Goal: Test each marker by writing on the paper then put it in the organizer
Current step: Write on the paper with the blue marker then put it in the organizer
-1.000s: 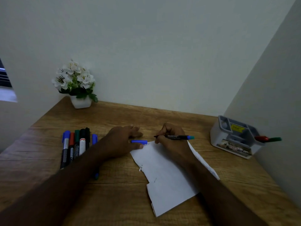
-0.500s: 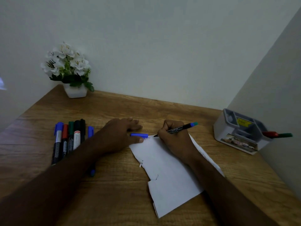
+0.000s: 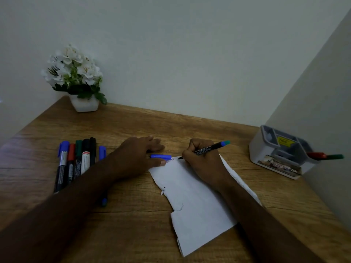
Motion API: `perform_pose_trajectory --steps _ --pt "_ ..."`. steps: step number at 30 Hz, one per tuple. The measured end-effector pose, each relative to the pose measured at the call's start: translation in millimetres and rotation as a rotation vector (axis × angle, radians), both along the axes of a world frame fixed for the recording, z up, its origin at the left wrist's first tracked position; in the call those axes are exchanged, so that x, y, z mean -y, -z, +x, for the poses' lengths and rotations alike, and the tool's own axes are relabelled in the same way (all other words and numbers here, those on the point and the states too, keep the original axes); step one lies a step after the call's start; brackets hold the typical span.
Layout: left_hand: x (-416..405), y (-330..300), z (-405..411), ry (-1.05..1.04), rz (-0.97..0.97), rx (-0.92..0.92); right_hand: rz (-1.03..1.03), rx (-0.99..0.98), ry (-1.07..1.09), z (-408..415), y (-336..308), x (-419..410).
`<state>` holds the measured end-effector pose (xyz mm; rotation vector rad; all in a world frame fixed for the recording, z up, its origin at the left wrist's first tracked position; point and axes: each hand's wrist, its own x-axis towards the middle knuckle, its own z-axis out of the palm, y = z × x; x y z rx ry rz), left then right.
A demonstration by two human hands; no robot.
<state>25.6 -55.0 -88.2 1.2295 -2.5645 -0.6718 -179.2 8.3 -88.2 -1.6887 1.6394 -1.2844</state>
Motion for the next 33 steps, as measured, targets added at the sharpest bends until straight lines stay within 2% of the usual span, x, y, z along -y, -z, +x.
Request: perform_pose_trajectory --steps 13,33 --pt "-1.6 -2.7 -1.1 -0.001 0.003 0.007 0.0 -0.065 0.019 -0.4 2.8 2.9" --pt "-0.5 -1.0 -1.1 -0.003 -0.009 0.005 -0.013 -0.031 0.028 -1.7 4.8 4.5"
